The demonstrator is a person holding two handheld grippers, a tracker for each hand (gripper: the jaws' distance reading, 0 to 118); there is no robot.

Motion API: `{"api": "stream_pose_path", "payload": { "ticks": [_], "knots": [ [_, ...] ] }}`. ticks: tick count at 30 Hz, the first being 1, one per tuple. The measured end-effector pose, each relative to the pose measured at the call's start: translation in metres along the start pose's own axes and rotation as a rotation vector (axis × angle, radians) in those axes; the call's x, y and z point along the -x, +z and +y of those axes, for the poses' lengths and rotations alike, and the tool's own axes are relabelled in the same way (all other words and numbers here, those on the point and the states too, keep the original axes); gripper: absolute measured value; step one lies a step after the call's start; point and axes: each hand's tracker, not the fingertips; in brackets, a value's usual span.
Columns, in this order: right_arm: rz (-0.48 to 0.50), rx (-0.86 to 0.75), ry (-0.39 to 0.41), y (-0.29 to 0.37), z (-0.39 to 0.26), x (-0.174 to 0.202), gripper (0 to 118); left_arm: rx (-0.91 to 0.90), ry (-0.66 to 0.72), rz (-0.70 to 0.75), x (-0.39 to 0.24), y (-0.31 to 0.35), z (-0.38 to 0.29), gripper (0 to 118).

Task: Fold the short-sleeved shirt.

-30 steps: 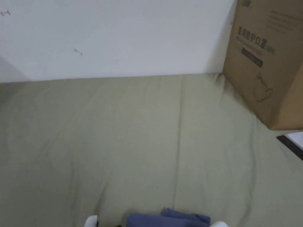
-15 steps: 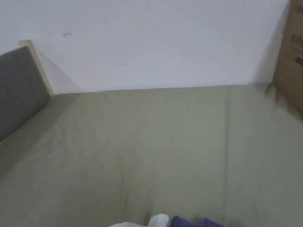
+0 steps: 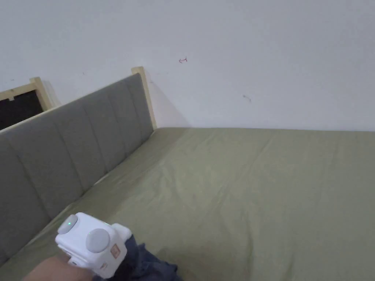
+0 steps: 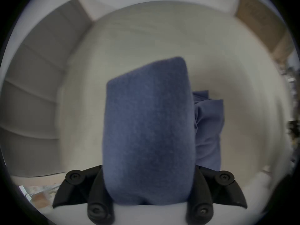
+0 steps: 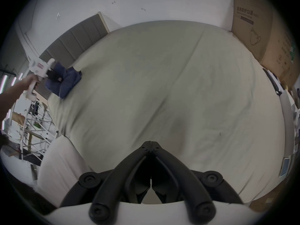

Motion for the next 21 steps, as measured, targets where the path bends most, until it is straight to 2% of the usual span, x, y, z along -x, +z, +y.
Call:
{"api": "stream_pose_path", "payload": {
  "ticks": [2, 4, 5, 6, 7, 9, 10, 11, 13, 14, 15, 16, 17, 18, 19, 21],
  "knots": [
    [-0.010, 0.013, -0.018, 0.001, 0.005, 0.002, 0, 0.038, -0.035, 0.134, 0.015, -0.011, 0.000, 39],
    [-0.030, 0.032, -0.026, 0.002, 0.010, 0.003, 0, 0.056, -0.103, 0.146, 0.029, -0.016, -0.001, 50],
    [-0.035, 0.029, -0.022, 0.004, 0.011, 0.003, 0, 0.040, -0.087, 0.164, 0.035, -0.011, -0.003, 81],
    [-0.039, 0.024, -0.011, 0.006, 0.012, 0.004, 0, 0.019, -0.068, 0.182, 0.043, -0.004, -0.005, 100],
    [-0.045, 0.015, 0.002, 0.010, 0.013, 0.005, 0, -0.027, -0.056, 0.206, 0.054, 0.002, -0.008, 106],
    [-0.059, -0.007, 0.013, 0.016, 0.014, 0.006, 0, -0.087, -0.032, 0.271, 0.060, 0.022, -0.012, 106],
    [-0.061, -0.020, 0.010, 0.019, 0.013, 0.005, 0, -0.135, 0.010, 0.257, 0.058, 0.034, -0.015, 106],
    [-0.058, -0.033, 0.001, 0.022, 0.014, 0.005, 0, -0.196, 0.064, 0.189, 0.047, 0.056, -0.023, 106],
    [-0.038, -0.071, -0.029, 0.028, 0.015, 0.002, 0, -0.344, 0.230, -0.088, 0.022, 0.083, -0.037, 105],
    [-0.033, -0.085, -0.041, 0.031, 0.015, 0.001, 0, -0.449, 0.297, -0.204, 0.002, 0.096, -0.048, 97],
    [-0.032, -0.092, -0.049, 0.034, 0.016, 0.000, 0, -0.516, 0.333, -0.296, -0.017, 0.113, -0.058, 84],
    [-0.032, -0.102, -0.061, 0.039, 0.018, -0.002, 0, -0.561, 0.376, -0.383, -0.044, 0.122, -0.066, 63],
    [-0.029, -0.116, -0.075, 0.045, 0.020, -0.003, 0, -0.572, 0.405, -0.449, -0.071, 0.131, -0.073, 28],
    [-0.026, -0.132, -0.083, 0.052, 0.021, -0.004, 0, -0.580, 0.419, -0.482, -0.095, 0.137, -0.079, 4],
    [-0.023, -0.157, -0.085, 0.061, 0.021, -0.004, 0, -0.592, 0.426, -0.520, -0.125, 0.145, -0.085, 0],
    [-0.029, -0.197, -0.075, 0.082, 0.023, -0.004, 0, -0.659, 0.408, -0.579, -0.172, 0.163, -0.099, 0]
  ]
}}
